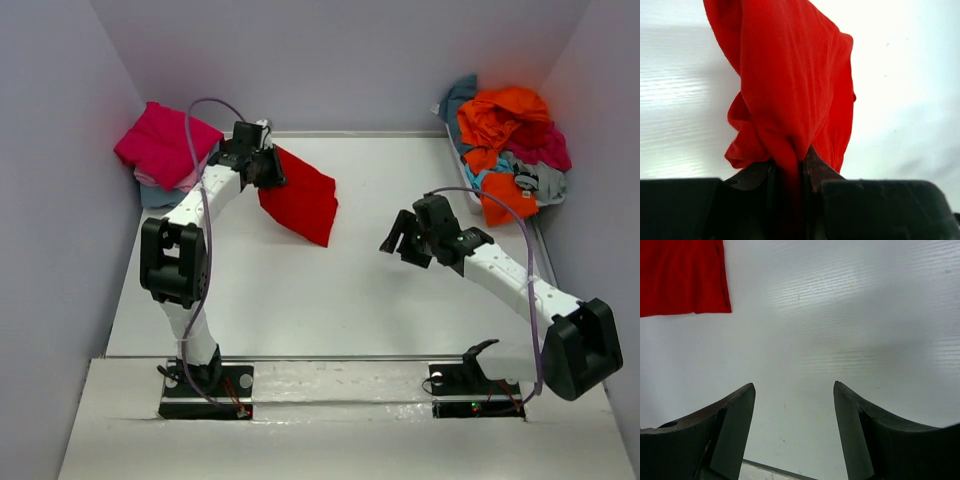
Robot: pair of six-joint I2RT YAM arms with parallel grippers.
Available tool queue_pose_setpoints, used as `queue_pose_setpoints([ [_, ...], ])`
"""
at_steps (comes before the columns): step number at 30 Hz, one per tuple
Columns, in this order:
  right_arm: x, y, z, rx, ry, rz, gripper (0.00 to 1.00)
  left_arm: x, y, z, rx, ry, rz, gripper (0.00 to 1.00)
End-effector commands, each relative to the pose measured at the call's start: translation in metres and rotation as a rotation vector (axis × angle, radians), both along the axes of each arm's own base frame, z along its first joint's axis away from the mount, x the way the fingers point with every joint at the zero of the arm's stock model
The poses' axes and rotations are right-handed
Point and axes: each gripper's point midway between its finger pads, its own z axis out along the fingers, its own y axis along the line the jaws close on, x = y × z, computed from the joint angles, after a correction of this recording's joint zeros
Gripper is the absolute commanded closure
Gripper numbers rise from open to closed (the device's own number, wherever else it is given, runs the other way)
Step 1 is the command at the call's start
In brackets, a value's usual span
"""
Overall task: Fold and stack the t-shirts
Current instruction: Neatly place the folded tshirt to the corner
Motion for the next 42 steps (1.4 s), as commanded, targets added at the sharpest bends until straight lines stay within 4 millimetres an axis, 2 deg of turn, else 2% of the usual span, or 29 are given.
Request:
queue_pose_setpoints([
  [1,-0.004,-0.009,0.013,-0.014,-0.05,-0.004,0.3,0.023,0.023,0.026,0.131,-0.068,0.059,0.94],
  [4,-0.009,-0.014,0.015,-0.024,-0.051,-0.007,0.3,0.041,0.026,0.055,0.147,-0.127,0.089,0.94],
  [6,-0.012,-0.016,0.016,-0.025,-0.052,-0.008,0.3,0.046,0.03,0.064,0.166,-0.14,0.11,0.94],
  [11,-0.016,-0.016,0.017,-0.017,-0.055,-0.003,0.3,0.063,0.039,0.102,0.184,-0.219,0.149,0.94],
  [12,-0.017,-0.015,0.017,-0.014,-0.05,0.001,0.3,0.069,0.052,0.111,0.214,-0.238,0.19,0.94],
  [16,-0.019,-0.014,0.016,-0.01,-0.043,0.008,0.3,0.076,0.07,0.137,0.225,-0.289,0.242,0.94],
  [18,-0.019,-0.016,0.016,-0.016,-0.047,0.007,0.3,0.079,0.082,0.143,0.224,-0.295,0.265,0.94],
  [19,-0.019,-0.016,0.017,-0.018,-0.048,0.006,0.3,0.082,0.088,0.152,0.22,-0.312,0.28,0.94],
  [20,-0.019,-0.016,0.017,-0.02,-0.047,0.008,0.3,0.083,0.087,0.155,0.217,-0.318,0.282,0.95],
  [21,-0.018,-0.016,0.017,-0.023,-0.045,0.011,0.3,0.084,0.1,0.157,0.219,-0.315,0.304,0.94],
  [22,-0.018,-0.016,0.017,-0.027,-0.045,0.012,0.3,0.086,0.1,0.164,0.212,-0.329,0.308,0.94],
  [24,-0.017,-0.016,0.019,-0.031,-0.041,0.014,0.3,0.09,0.118,0.169,0.214,-0.334,0.347,0.94],
  [27,-0.016,-0.015,0.021,-0.031,-0.041,0.021,0.3,0.096,0.132,0.188,0.197,-0.37,0.367,0.94],
  [28,-0.016,-0.014,0.023,-0.027,-0.042,0.024,0.3,0.097,0.143,0.191,0.198,-0.367,0.384,0.94],
  [29,-0.016,-0.014,0.023,-0.027,-0.04,0.026,0.3,0.103,0.148,0.203,0.192,-0.397,0.395,0.94],
  [30,-0.018,-0.013,0.022,-0.025,-0.034,0.028,0.3,0.104,0.154,0.204,0.187,-0.393,0.399,0.94],
  [31,-0.018,-0.013,0.021,-0.024,-0.031,0.03,0.3,0.108,0.172,0.21,0.178,-0.407,0.432,0.94],
  [33,-0.02,-0.014,0.018,-0.029,-0.023,0.031,0.3,0.112,0.19,0.215,0.152,-0.419,0.459,0.94],
  [34,-0.021,-0.015,0.016,-0.033,-0.018,0.033,0.3,0.114,0.208,0.217,0.137,-0.425,0.493,0.94],
  [35,-0.022,-0.015,0.014,-0.038,-0.012,0.035,0.3,0.115,0.216,0.22,0.124,-0.432,0.498,0.94],
  [38,-0.022,-0.014,0.011,-0.04,-0.002,0.042,0.3,0.119,0.248,0.215,0.091,-0.42,0.558,0.94],
  [39,-0.022,-0.014,0.008,-0.041,0.007,0.046,0.3,0.118,0.271,0.212,0.084,-0.411,0.596,0.94],
  [40,-0.022,-0.012,0.008,-0.038,0.012,0.05,0.3,0.117,0.282,0.21,0.078,-0.405,0.623,0.94],
  [41,-0.023,-0.012,0.005,-0.041,0.019,0.054,0.3,0.113,0.302,0.209,0.073,-0.4,0.663,0.94],
  [42,-0.023,-0.012,0.004,-0.043,0.021,0.056,0.3,0.112,0.308,0.207,0.063,-0.392,0.675,0.94],
])
